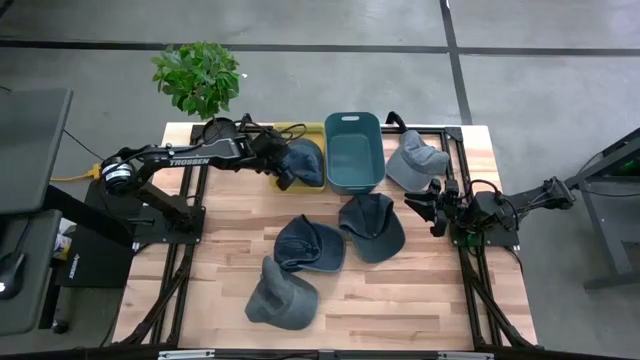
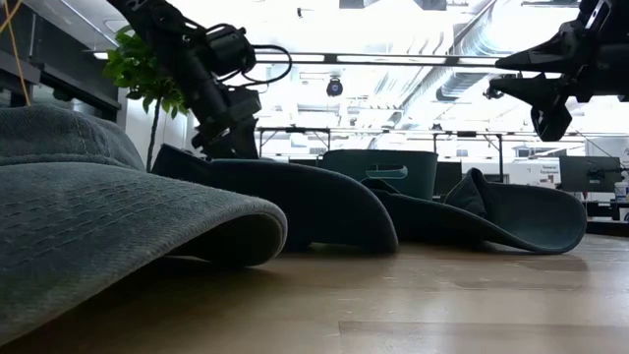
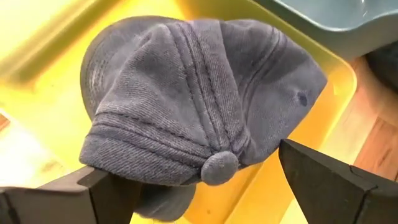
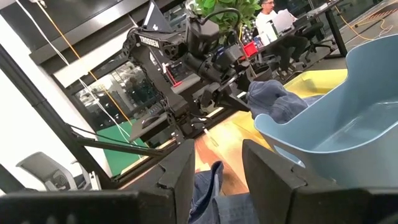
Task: Pick & Place hat
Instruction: Put the left dark blue cap into the yellow bin, then put the right dark blue cap into the yellow bin
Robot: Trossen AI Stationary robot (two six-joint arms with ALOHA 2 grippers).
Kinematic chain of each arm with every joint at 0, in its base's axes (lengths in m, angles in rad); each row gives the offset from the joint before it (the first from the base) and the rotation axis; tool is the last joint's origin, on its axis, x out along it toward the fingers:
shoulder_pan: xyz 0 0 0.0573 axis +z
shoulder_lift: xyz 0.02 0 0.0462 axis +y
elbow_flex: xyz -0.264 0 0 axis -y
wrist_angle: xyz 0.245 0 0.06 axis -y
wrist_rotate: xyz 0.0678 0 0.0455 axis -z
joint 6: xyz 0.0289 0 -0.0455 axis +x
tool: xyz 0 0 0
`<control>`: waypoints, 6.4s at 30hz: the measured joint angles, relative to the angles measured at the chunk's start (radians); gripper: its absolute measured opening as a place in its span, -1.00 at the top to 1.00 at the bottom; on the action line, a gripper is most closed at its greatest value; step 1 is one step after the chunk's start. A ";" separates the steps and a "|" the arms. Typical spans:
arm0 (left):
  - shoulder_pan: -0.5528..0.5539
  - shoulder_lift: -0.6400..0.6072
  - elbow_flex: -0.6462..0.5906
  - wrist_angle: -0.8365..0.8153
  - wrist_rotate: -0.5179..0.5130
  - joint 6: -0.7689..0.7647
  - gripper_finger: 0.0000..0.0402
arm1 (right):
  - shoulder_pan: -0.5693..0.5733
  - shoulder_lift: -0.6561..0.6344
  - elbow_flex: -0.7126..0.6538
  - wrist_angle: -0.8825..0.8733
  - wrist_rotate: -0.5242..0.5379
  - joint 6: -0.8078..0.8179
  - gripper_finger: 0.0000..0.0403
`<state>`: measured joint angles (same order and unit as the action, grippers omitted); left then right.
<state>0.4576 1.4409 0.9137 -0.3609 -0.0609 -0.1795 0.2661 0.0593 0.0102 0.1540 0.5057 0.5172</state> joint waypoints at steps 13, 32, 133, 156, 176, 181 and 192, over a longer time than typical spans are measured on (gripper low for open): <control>0.000 0.000 0.001 -0.109 0.189 0.019 -0.76 | 0.000 0.000 0.000 -0.009 0.000 0.000 0.36; -0.008 -0.174 0.080 -0.345 0.227 -0.035 -0.76 | 0.000 0.013 0.036 -0.056 -0.003 -0.002 0.36; -0.289 -0.177 0.078 -0.397 0.076 -0.148 -0.76 | -0.436 1.241 0.630 -0.684 -0.637 0.548 0.89; -0.288 -0.177 0.078 -0.394 0.109 -0.220 -0.76 | -0.164 1.145 0.813 -0.794 -0.521 0.527 0.89; -0.288 -0.176 0.078 -0.030 0.338 -0.335 -0.76 | -0.021 1.117 1.206 -1.077 0.333 -0.051 0.89; -0.288 -0.176 0.078 0.077 0.373 -0.364 -0.76 | -0.024 1.117 1.208 -1.034 0.466 -0.209 0.89; -0.257 -0.176 0.078 0.407 0.394 -0.426 -0.76 | -0.024 1.117 1.207 -0.906 0.540 -0.525 0.89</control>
<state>0.2002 1.2644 0.9920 0.0456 0.3327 -0.6053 0.2420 1.1767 1.2175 -0.7524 1.0454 -0.0080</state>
